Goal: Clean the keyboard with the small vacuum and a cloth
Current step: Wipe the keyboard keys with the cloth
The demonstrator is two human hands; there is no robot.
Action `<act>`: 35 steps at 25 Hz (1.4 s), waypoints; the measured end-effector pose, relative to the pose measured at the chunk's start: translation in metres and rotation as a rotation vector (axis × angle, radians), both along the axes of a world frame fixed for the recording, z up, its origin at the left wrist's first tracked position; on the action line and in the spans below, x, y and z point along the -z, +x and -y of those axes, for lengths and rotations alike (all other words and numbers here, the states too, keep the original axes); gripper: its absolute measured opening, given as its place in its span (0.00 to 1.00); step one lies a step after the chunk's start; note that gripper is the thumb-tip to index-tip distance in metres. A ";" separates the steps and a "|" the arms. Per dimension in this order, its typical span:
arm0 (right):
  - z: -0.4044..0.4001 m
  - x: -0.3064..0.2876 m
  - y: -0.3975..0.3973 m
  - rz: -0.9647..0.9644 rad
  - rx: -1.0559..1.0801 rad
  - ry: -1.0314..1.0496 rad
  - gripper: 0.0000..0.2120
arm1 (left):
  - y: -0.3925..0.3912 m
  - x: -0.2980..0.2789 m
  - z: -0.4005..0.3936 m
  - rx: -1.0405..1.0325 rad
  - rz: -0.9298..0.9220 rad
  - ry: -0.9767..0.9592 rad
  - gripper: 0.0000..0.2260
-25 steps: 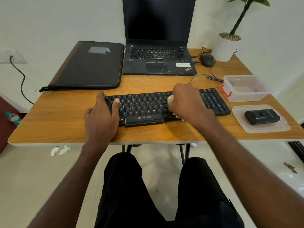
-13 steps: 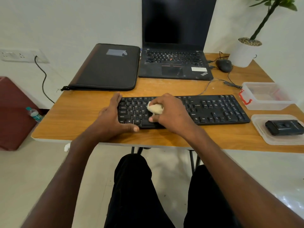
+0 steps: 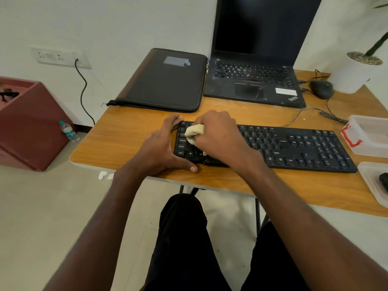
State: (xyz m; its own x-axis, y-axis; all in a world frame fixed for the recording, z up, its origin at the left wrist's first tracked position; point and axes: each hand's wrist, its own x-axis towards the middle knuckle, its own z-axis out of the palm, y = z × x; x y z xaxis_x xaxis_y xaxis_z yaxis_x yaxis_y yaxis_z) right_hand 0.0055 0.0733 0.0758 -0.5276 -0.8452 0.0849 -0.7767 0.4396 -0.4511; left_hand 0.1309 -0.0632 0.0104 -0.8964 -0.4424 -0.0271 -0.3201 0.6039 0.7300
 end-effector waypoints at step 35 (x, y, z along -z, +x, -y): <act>-0.069 0.011 -0.023 -0.203 0.162 0.035 0.18 | 0.000 0.000 0.001 0.001 -0.016 0.058 0.68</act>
State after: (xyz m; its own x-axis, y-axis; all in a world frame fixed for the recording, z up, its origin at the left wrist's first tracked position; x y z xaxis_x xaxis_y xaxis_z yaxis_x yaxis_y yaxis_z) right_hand -0.0178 0.1420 0.0649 -0.6317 -0.7552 0.1748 -0.7678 0.5785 -0.2755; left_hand 0.1308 -0.0640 0.0100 -0.8973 -0.4397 -0.0379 -0.3073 0.5608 0.7688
